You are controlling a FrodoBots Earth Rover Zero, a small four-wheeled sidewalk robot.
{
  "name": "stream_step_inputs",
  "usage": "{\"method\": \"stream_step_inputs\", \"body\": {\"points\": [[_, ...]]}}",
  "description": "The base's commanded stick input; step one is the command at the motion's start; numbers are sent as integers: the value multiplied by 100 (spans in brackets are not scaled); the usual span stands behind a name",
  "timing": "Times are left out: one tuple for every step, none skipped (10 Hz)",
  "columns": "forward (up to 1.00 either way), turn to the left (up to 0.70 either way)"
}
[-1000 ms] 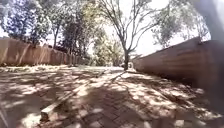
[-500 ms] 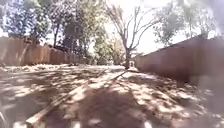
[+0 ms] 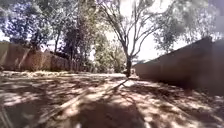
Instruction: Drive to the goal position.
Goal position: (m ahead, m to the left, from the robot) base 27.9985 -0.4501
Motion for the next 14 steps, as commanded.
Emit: {"method": "stream_step_inputs", "body": {"points": [[70, 0], [70, 0], [70, -8], [70, -25], [70, -35], [70, -35], [70, -28], [70, -12], [70, 0], [70, 0], [70, 0], [70, 0], [70, -11], [70, -23]]}}
